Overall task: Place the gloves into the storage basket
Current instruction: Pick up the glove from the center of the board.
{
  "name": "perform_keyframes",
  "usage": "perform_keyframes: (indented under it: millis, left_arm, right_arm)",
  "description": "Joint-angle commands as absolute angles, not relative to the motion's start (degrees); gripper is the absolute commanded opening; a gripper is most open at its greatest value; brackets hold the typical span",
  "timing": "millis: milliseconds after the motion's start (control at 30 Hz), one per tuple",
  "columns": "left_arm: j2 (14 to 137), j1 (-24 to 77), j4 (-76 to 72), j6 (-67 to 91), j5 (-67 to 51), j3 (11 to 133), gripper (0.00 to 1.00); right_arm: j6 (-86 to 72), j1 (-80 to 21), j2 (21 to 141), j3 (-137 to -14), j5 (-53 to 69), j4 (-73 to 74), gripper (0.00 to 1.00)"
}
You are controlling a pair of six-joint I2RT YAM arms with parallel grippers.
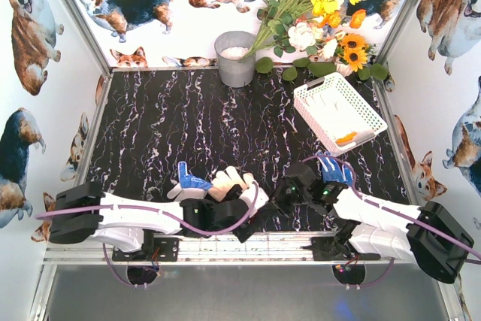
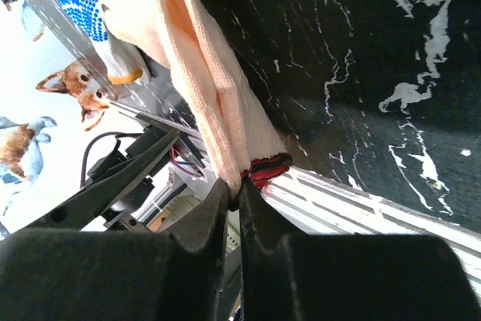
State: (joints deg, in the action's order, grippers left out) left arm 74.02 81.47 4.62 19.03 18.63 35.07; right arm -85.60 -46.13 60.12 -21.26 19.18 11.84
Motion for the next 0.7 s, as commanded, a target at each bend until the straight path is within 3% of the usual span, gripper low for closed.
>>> perform_keyframes:
  millis: [0, 500, 667]
  left_arm:
    - [77.0, 82.3, 4.8, 17.6, 24.6, 38.2, 0.81]
    - [86.9, 82.3, -0.1, 16.4, 31.6, 41.4, 0.77]
    - [89.9, 82.3, 0.0, 17.5, 36.1, 42.6, 0.63]
  right_arm:
    - [-89.2, -46.5, 61.0, -24.6, 17.9, 8.2, 0.00]
    - [-95.8, -46.4, 57.8, -22.4, 15.9, 4.5, 0.00]
    - [-95.8, -46.4, 56.9, -21.9, 15.7, 4.8, 0.00]
